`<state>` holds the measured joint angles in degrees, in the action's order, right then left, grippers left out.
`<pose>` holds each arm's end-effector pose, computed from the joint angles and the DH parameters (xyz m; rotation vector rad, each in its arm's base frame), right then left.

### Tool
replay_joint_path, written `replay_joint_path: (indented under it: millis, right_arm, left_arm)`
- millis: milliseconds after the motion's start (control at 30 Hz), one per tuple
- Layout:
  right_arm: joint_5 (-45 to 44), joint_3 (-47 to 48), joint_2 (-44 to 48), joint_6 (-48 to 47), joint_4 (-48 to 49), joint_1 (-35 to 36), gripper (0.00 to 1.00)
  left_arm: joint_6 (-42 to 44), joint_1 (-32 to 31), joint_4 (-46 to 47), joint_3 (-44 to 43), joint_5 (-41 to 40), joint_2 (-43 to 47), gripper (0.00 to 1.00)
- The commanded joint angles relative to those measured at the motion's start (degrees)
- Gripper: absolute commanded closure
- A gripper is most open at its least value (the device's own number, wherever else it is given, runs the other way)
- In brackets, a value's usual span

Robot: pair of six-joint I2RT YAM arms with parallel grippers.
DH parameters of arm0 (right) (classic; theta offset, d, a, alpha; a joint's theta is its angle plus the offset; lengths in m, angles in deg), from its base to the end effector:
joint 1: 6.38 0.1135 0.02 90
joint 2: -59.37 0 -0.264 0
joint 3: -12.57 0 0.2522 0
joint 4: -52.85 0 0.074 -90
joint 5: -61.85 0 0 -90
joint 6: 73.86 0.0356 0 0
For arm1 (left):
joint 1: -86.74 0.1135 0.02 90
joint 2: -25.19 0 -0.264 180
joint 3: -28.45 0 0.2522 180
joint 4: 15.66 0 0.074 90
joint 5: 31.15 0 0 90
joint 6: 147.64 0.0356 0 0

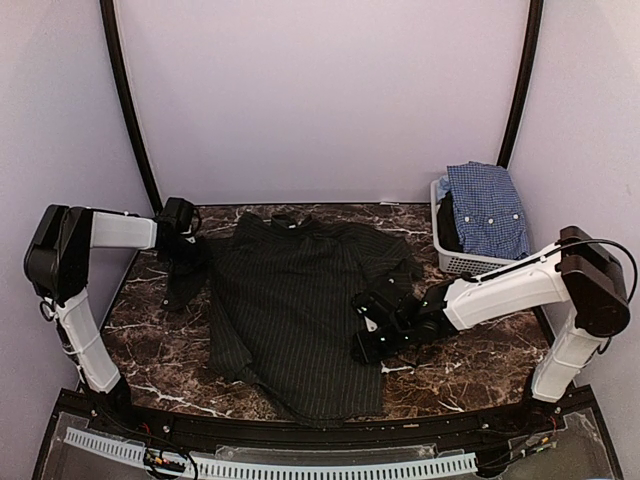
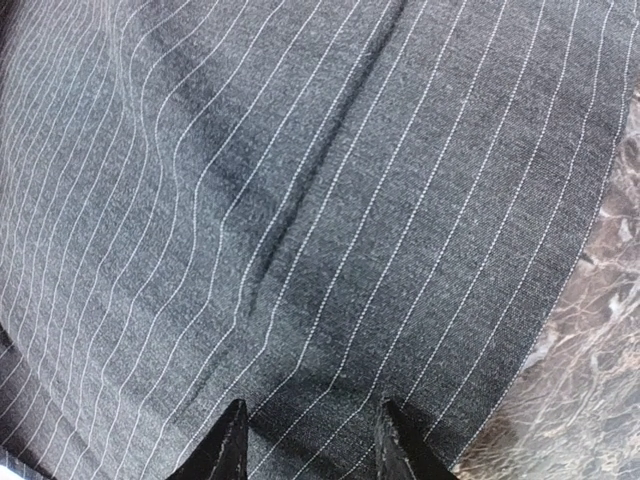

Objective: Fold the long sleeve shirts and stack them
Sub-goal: Smooth out the flattened shirt at the center of the board.

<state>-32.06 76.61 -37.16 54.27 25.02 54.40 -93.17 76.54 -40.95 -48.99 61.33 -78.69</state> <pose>0.1569 0.2755 0.1452 -0.5087 2.6650 0.4860 0.3708 -0.0683 0.1715 -0.5329 2.4577 -0.3892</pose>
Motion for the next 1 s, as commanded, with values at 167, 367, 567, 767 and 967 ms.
replay_joint_path:
  millis: [167,367,567,767,967]
  right_arm:
    - [-2.20,-6.66,2.84,-2.21,-4.21,-8.02,0.60]
    - [-0.96,-3.50,2.93,-3.67,-5.77,-8.09,0.61]
    - [-5.37,1.77,4.78,-3.99,-11.51,-4.76,0.57]
    - [-7.00,5.45,5.15,-4.93,-13.58,-1.62,0.49]
    - [-5.92,5.59,5.34,-6.24,-11.66,0.11,0.46]
  left_arm:
    - [4.24,0.44,-5.06,-3.77,5.94,-2.75,0.94]
    - [6.40,-1.41,-9.15,-4.62,3.84,0.07,0.75]
    - [6.16,-10.75,-14.19,-1.87,-5.58,9.57,0.58]
    - [1.81,-21.06,-19.30,3.12,-9.41,16.20,0.54]
    - [-5.13,-27.22,-24.50,7.36,-13.96,21.43,0.47]
